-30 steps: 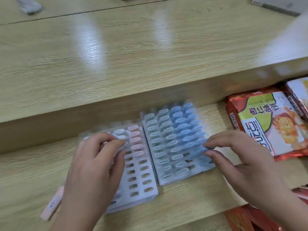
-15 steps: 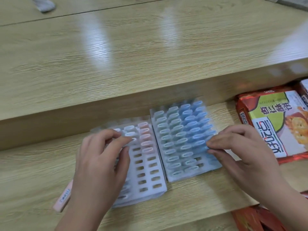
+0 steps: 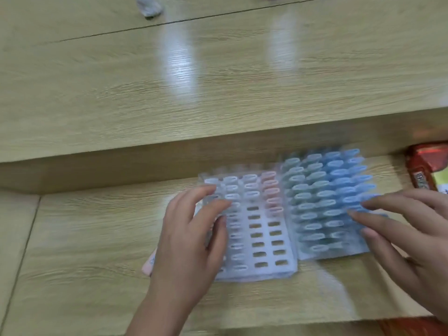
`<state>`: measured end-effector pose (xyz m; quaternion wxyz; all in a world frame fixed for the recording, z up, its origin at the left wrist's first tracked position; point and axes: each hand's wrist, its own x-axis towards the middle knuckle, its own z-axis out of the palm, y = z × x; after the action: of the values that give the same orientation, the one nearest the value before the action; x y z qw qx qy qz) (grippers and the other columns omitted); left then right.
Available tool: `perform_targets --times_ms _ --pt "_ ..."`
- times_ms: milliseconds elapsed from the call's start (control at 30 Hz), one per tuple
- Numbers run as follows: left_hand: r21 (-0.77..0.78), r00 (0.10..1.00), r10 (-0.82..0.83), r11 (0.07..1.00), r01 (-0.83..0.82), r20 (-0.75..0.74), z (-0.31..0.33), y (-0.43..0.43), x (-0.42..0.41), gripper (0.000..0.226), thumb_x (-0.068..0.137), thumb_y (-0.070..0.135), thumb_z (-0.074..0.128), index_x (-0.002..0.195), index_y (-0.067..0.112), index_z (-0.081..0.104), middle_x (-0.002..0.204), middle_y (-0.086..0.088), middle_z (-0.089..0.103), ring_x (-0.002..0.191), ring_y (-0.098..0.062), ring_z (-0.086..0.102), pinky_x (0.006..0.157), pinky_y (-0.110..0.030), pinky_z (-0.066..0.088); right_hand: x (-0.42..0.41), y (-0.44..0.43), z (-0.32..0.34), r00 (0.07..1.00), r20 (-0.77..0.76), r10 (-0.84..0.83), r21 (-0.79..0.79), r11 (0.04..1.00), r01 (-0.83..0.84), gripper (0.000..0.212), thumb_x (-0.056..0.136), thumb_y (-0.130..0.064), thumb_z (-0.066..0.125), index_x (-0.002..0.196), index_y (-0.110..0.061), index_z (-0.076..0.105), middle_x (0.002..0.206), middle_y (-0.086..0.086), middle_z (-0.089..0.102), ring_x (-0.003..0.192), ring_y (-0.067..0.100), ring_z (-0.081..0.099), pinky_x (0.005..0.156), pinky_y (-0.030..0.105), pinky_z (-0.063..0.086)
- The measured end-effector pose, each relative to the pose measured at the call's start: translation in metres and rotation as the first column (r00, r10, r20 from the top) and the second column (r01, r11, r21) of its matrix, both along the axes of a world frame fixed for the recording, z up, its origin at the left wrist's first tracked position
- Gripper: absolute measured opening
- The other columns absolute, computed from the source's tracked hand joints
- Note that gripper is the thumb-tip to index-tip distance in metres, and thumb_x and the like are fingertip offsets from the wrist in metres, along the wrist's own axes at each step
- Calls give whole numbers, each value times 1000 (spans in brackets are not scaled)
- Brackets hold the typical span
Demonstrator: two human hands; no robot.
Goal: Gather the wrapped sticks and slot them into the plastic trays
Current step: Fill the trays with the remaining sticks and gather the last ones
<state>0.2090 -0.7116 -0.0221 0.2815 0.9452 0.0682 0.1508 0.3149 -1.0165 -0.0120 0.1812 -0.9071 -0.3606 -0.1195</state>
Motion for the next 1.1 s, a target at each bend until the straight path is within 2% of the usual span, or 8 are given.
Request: perform_targets --times_ms 200,367,500,633,767,867,1000,1100 --pt "-132 953 288 945 -299 -91 -7 50 -61 33 89 33 53 110 18 73 119 5 60 114 -18 56 95 -31 46 -44 103 16 989 -99 114 213 973 -91 25 95 -27 57 104 -13 76 111 0 69 101 22 63 95 33 45" --pt "-57 927 307 944 -325 -215 -19 78 -106 39 86 40 61 117 17 70 116 5 59 107 -19 57 94 -26 41 -91 184 14 952 -122 279 194 948 -253 26 92 -25 59 110 -13 74 112 -2 69 99 22 65 86 31 51" --pt "19 941 244 969 -246 -233 -32 80 -113 36 86 30 71 121 21 67 115 6 58 102 -18 52 89 -30 44 -121 225 5 943 -57 328 -11 944 -330 26 88 -15 61 111 -9 73 109 4 70 96 24 67 78 34 57" --pt "74 938 250 968 -239 -240 -40 84 -105 26 82 24 80 107 21 73 106 -1 63 90 -27 58 78 -39 51 -138 256 -8 978 -107 179 -330 922 -205 39 78 -6 41 95 -6 75 90 9 70 79 25 67 63 33 56" --pt "68 909 334 942 -328 -248 -40 104 -111 18 79 18 81 95 20 73 93 0 64 83 -28 58 70 -40 50 -136 276 -14 971 -231 64 -516 838 -178 21 75 0 53 83 -12 69 82 6 62 77 26 61 57 35 51" --pt "-50 876 391 906 -421 -283 -39 126 -122 12 83 18 76 86 27 69 82 10 60 80 -18 57 67 -36 47 -127 289 -18 960 -276 44 -511 840 -185 7 94 -18 57 98 -21 61 98 0 58 94 23 55 70 35 47" --pt "-342 829 437 764 -547 -349 -36 146 -131 17 84 19 75 79 34 70 75 16 67 74 -2 62 65 -25 47 -121 302 -11 959 -274 75 -447 873 -196 10 91 -34 65 90 -26 59 88 -7 62 88 20 56 67 32 39" --pt "-501 844 415 680 -535 -339 -24 148 -129 16 85 24 76 83 38 70 78 17 71 74 -2 66 67 -27 52 -122 298 1 934 -350 73 -246 955 -167 11 93 -37 61 92 -28 54 88 -12 59 86 16 56 66 31 42"
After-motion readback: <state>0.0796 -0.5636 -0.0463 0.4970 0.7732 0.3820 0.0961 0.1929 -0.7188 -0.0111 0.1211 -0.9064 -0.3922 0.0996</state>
